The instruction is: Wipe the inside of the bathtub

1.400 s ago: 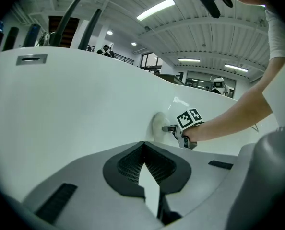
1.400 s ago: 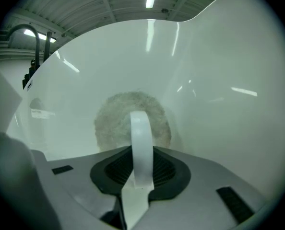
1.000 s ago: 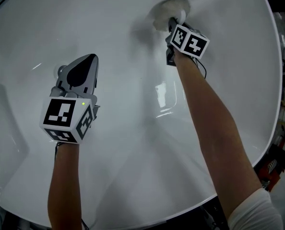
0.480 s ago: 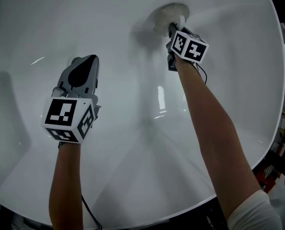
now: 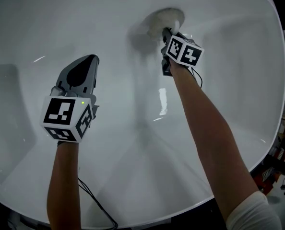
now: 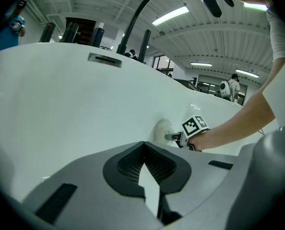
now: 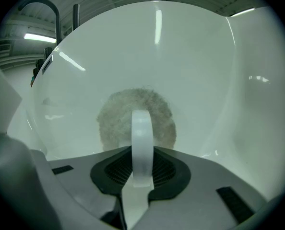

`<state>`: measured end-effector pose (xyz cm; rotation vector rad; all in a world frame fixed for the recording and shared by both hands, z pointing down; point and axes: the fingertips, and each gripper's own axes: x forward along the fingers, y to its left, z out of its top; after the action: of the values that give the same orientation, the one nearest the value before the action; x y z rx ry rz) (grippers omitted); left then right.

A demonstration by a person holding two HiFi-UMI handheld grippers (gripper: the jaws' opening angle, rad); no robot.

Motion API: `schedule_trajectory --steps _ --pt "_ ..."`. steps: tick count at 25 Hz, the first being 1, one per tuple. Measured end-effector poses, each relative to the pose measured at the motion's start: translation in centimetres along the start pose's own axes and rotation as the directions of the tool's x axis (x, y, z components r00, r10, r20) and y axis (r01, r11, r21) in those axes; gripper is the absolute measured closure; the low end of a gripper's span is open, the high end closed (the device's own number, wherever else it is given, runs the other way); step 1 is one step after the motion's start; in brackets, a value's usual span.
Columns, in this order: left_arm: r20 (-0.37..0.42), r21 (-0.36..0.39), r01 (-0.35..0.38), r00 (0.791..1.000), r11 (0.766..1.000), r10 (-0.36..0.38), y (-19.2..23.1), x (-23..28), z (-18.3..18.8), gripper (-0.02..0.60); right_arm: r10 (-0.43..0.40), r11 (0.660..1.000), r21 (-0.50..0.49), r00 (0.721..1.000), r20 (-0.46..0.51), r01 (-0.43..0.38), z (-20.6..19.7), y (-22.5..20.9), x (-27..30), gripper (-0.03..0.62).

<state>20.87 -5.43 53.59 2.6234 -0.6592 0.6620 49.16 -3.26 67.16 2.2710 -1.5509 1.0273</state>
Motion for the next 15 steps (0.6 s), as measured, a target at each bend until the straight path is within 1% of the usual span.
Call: schedule_trajectory --steps 3,5,11,15 --pt "0.005 -0.002 -0.009 1.000 1.000 0.009 1.0 -0.8 -0.1 0.577 0.011 1.000 -0.001 1.000 -0.006 -0.011 -0.4 1.5 0.2 0.510" --pt "0.007 -0.006 -0.016 1.000 1.000 0.016 1.7 -1.4 -0.1 0.577 0.022 0.999 -0.024 1.000 -0.015 -0.022 -0.5 2.6 0.2 0.510" --pt "0.006 -0.012 -0.021 1.000 1.000 0.021 2.3 -2.3 -0.3 0.577 0.039 0.998 -0.046 0.999 -0.035 -0.040 -1.2 4.6 0.4 0.510" --pt "0.013 -0.023 -0.030 0.999 0.999 0.030 4.5 -3.8 -1.0 0.577 0.061 0.996 -0.058 0.997 -0.043 -0.063 -1.9 8.0 1.0 0.510"
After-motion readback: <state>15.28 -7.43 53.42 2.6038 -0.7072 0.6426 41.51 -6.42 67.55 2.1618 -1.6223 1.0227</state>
